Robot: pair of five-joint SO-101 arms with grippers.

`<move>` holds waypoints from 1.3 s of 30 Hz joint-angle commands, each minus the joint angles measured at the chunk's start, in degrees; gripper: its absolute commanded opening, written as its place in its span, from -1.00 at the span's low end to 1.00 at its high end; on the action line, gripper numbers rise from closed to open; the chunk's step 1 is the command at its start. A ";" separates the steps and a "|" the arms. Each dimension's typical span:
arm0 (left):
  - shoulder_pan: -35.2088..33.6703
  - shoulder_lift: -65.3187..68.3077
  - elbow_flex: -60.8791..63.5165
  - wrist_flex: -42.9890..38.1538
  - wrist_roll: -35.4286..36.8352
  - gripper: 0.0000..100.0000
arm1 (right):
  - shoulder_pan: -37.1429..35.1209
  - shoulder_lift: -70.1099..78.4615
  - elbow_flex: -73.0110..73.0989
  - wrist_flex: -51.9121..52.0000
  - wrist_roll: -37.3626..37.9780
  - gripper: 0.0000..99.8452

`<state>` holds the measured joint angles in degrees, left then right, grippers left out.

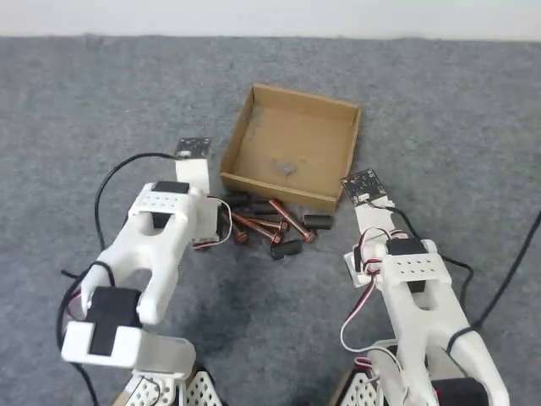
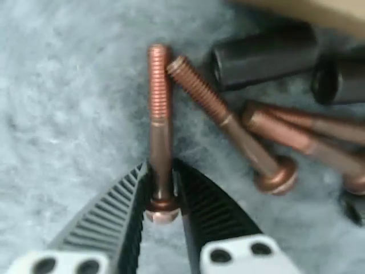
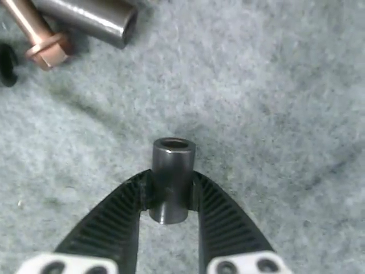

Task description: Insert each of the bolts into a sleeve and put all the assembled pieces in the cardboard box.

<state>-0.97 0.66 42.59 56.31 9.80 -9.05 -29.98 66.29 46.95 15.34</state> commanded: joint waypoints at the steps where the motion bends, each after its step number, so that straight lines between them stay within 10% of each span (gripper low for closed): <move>1: -1.14 -0.18 -3.21 4.13 -9.23 -0.98 | 0.48 -3.30 -0.18 -1.01 -0.26 -0.99; 17: -8.18 -5.54 -8.48 20.57 -49.85 -0.97 | 0.40 -3.30 0.09 -2.15 -0.26 -0.99; 26: -9.93 -13.01 -8.48 20.40 -39.74 -0.58 | 0.57 -3.30 0.18 -1.98 -0.26 -0.99; 39: -6.51 -38.77 3.65 26.20 -11.78 -0.76 | 0.48 -3.30 0.18 -1.98 -0.26 -0.99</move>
<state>-9.67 -28.97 40.84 81.36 -14.64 -9.23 -29.98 66.73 45.27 15.34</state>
